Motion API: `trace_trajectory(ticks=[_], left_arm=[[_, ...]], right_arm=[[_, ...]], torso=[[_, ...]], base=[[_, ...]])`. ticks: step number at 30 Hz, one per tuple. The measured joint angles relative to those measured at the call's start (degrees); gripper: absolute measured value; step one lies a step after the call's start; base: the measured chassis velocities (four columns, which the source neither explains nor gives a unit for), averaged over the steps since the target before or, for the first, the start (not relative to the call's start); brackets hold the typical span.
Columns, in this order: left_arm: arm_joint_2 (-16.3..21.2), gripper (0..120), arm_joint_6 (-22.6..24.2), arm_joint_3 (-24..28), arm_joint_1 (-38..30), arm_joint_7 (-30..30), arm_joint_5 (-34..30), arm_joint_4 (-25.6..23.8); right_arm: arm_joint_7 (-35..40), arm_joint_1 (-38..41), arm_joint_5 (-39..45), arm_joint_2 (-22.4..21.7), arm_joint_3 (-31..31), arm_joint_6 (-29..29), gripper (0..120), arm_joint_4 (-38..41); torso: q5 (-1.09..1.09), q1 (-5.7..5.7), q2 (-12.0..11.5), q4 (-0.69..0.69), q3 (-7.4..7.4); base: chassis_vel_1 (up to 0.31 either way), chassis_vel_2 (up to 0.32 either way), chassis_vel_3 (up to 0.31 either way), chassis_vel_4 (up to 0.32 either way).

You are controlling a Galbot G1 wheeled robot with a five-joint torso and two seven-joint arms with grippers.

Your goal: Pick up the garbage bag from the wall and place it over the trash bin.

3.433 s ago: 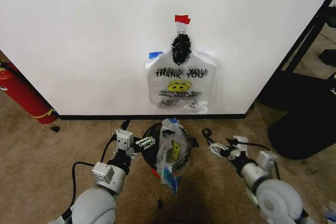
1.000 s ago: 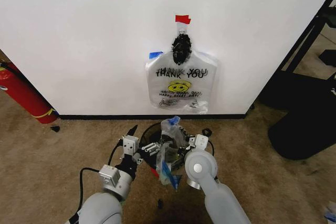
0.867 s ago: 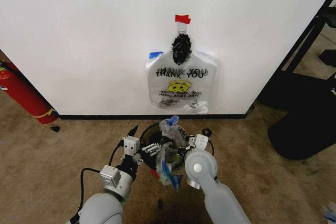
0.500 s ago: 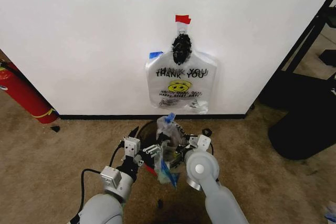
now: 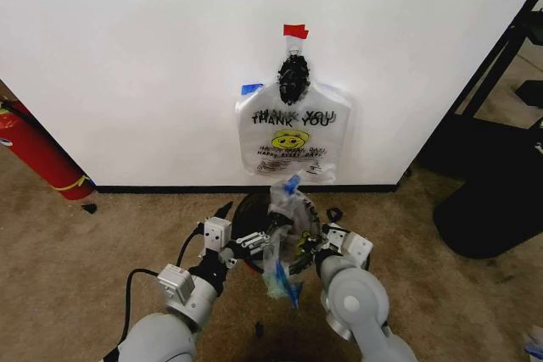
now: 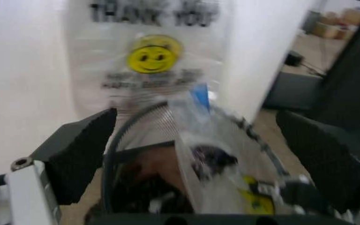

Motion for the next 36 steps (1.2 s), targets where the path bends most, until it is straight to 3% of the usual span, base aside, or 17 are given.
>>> trace_trajectory(ticks=[3,7,8,10,13,19,27,31,36], left_arm=[[2.1,100,3.0,0.7,-1.4,1.7,-2.1,-2.5],[4.3,100,11.6,1.2,-5.5,1.2,-12.2,-5.6],[4.3,100,11.6,1.2,-5.5,1.2,-12.2,-5.6],[5.0,100,15.9,2.4,-11.8,-0.2,-18.6,-5.5],[5.4,100,18.7,6.8,-21.2,-0.9,-23.5,-3.8],[3.7,100,20.5,14.6,-29.0,-4.2,-27.8,-0.4],[1.3,99,21.9,21.6,-34.7,-6.4,-28.0,3.9],[0.6,96,21.9,22.8,-35.9,-7.1,-27.9,5.4],[0.1,83,21.5,23.2,-36.1,-7.4,-27.7,6.5]], right_arm=[[-1.2,-1.7,-3.1,0.2,1.1,1.0,0,2.6],[-1.9,-1.8,-5.4,0.3,1.0,1.3,0,3.5],[-1.9,-1.8,-5.4,0.3,1.0,1.3,0,3.5],[-2.3,-1.6,-6.5,0.3,0.4,1.3,0,3.4],[-2.5,-2.0,-7.3,0.4,0.5,1.3,0,3.6],[-2.5,-2.4,-7.2,0.4,1.4,0.6,0,4.9],[-2.2,-3.1,-6.9,1.0,2.1,0.2,0,6.0],[-2.1,-3.2,-6.9,1.3,2.3,0.1,0,6.0],[-1.6,-3.4,-6.9,1.3,2.5,0.3,0,6.0]], torso=[[-0.01,0.0,0.0,0.01,0.0],[0.0,0.0,0.0,0.01,0.0],[0.0,0.0,0.0,0.01,0.0],[-0.01,0.0,0.0,0.03,0.0],[0.0,0.0,0.0,-0.01,0.0],[-0.02,0.0,0.0,0.0,0.0],[0.0,0.0,0.0,0.0,0.0],[-0.01,0.0,0.0,0.01,0.01],[-0.01,0.0,0.0,0.01,0.01]], base=[[0.0,0.0,0.0,0.0],[0.0,0.0,0.0,0.0],[0.0,0.0,0.0,0.0],[0.0,0.0,0.0,0.0],[0.0,0.0,0.0,0.0],[0.0,0.0,0.0,0.0],[0.0,0.0,0.0,0.0],[0.0,0.0,0.0,0.0],[0.0,0.0,0.0,0.0]])
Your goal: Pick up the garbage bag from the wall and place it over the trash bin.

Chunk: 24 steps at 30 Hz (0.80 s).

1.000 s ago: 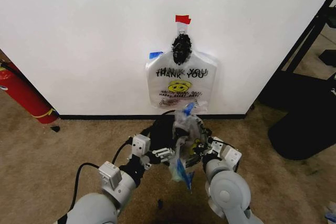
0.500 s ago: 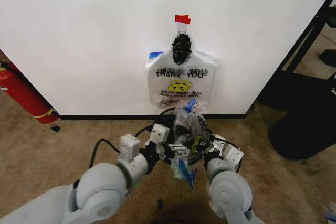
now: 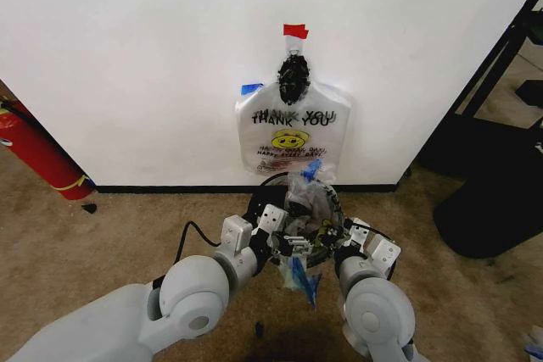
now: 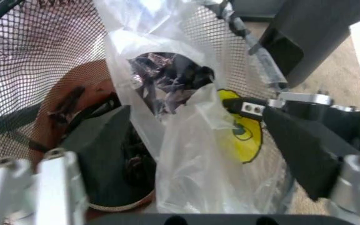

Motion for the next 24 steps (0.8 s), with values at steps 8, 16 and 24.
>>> trace_trajectory(ticks=[8,16,24], left_arm=[[-0.7,52,-0.9,0.0,1.8,-0.5,0.5,1.3],[-1.2,24,-2.0,0.0,1.5,-1.8,0.6,2.0],[-1.2,0,-3.0,-0.3,2.1,-2.7,0.6,1.6]], right_arm=[[0.5,0.3,0.4,0.1,-0.1,0.1,0,0.0],[0.6,0.3,0.5,0.4,-0.3,0.1,0,-0.1],[0.6,0.4,0.4,0.6,-0.5,0.0,0,-0.5]], torso=[[0.0,0.0,0.0,0.0,0.0],[0.0,0.0,0.0,0.0,0.0],[0.0,0.0,0.0,0.0,0.0]], base=[[0.0,0.0,0.0,0.0],[0.0,0.0,0.0,0.0],[0.0,0.0,0.0,0.0]])
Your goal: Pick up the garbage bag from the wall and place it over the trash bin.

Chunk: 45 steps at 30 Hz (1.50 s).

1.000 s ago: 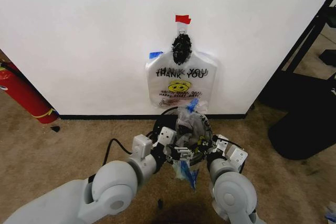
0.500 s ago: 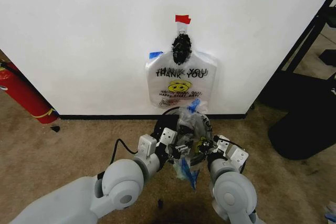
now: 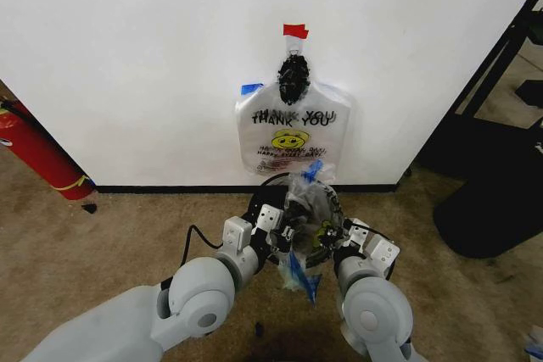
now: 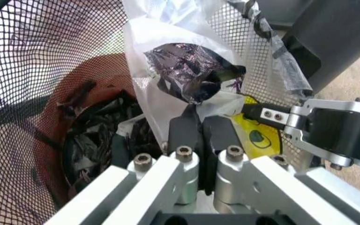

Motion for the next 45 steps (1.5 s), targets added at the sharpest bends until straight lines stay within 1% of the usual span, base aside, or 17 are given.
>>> trace_trajectory(ticks=[6,11,13,19,21,26,28,35,36,40,45], left_arm=[[0.4,0,-0.8,-1.3,1.4,-0.1,0.1,-0.7],[1.8,0,-1.9,-4.6,3.7,-0.7,0.0,-3.2],[1.9,0,-2.0,-5.0,3.9,-0.7,0.0,-3.3],[3.8,0,-2.6,-12.5,7.8,-0.9,-1.7,-4.3],[4.0,0,-2.7,-13.4,8.3,-0.9,-1.9,-4.3],[4.6,0,-3.1,-17.5,10.9,-0.8,-3.5,-4.3],[4.7,0,-3.2,-18.0,11.2,-0.9,-3.9,-4.3],[5.1,0,-3.3,-22.1,14.1,-0.7,-5.4,-2.7],[5.3,0,-3.3,-22.8,14.7,-0.8,-5.6,-2.7],[6.2,0,-3.6,-24.0,15.6,-0.8,-5.8,-2.5],[6.3,0,-3.7,-25.3,17.1,-0.6,-6.0,-1.9]], right_arm=[[0.0,0.0,0.0,0.1,0.1,0.0,0,-0.3],[-0.2,0.2,0.6,0.1,0.7,0.0,0,-1.0],[-0.2,0.3,0.8,0.1,0.7,0.0,0,-1.0],[-0.7,0.6,3.2,-0.1,1.7,0.0,0,-1.3],[-0.9,0.6,3.6,-0.2,1.9,0.0,0,-1.3],[-1.5,0.7,5.4,-0.6,2.7,0.0,0,-1.2],[-1.5,0.7,5.9,-0.7,2.8,-0.1,0,-1.1],[-2.6,0.5,7.9,-1.4,3.2,-0.8,0,-0.4],[-2.9,0.6,8.1,-1.6,2.9,-0.9,0,-0.4],[-3.5,0.5,9.6,-1.9,3.4,-1.1,0,-0.4],[-4.5,0.0,11.7,-2.4,4.8,-1.8,0,0.3]], torso=[[0.0,0.0,0.0,0.0,0.0],[0.0,0.0,0.0,0.0,0.0],[0.0,0.0,0.0,0.0,0.0],[0.0,0.0,0.0,0.0,-0.01],[-0.01,0.0,0.0,0.0,0.0],[0.0,0.0,0.0,0.0,0.0],[0.0,0.0,0.0,0.0,0.0],[-0.01,0.0,0.0,-0.01,0.0],[0.0,0.0,0.0,0.02,0.0],[0.0,0.0,0.0,0.0,0.0],[0.0,0.0,0.0,-0.01,0.0]], base=[[0.0,0.0,0.0,0.0],[0.0,0.0,0.0,0.0],[0.0,0.0,0.0,0.0],[0.0,0.0,0.0,0.0],[0.0,0.0,0.0,0.0],[0.0,0.0,0.0,0.0],[0.0,0.0,0.0,0.0],[0.0,0.0,0.0,0.0],[0.0,0.0,0.0,0.0],[0.0,0.0,0.0,0.0],[0.0,0.0,0.0,0.0]])
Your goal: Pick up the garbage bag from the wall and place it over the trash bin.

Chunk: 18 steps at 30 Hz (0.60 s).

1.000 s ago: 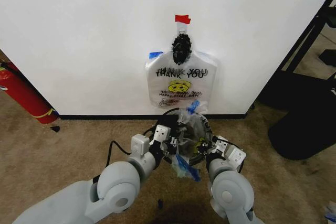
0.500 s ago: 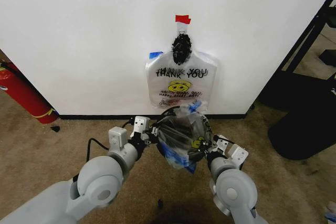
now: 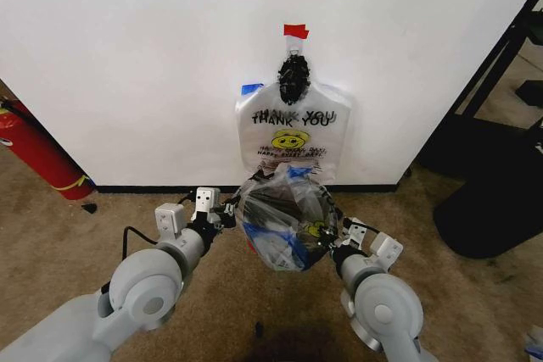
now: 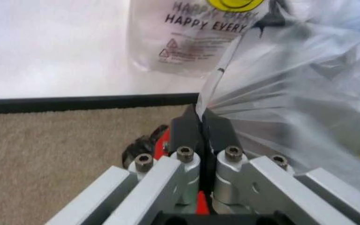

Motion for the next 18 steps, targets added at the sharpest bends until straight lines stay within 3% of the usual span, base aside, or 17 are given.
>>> trace_trajectory(ticks=[18], left_arm=[[-0.2,0,-0.4,-1.4,7.0,3.5,3.3,2.8]], right_arm=[[-2.3,-0.5,8.9,-1.6,4.5,-1.1,0,2.9]], torso=[[0.0,0.0,0.0,0.01,0.0]], base=[[0.0,0.0,0.0,0.0]])
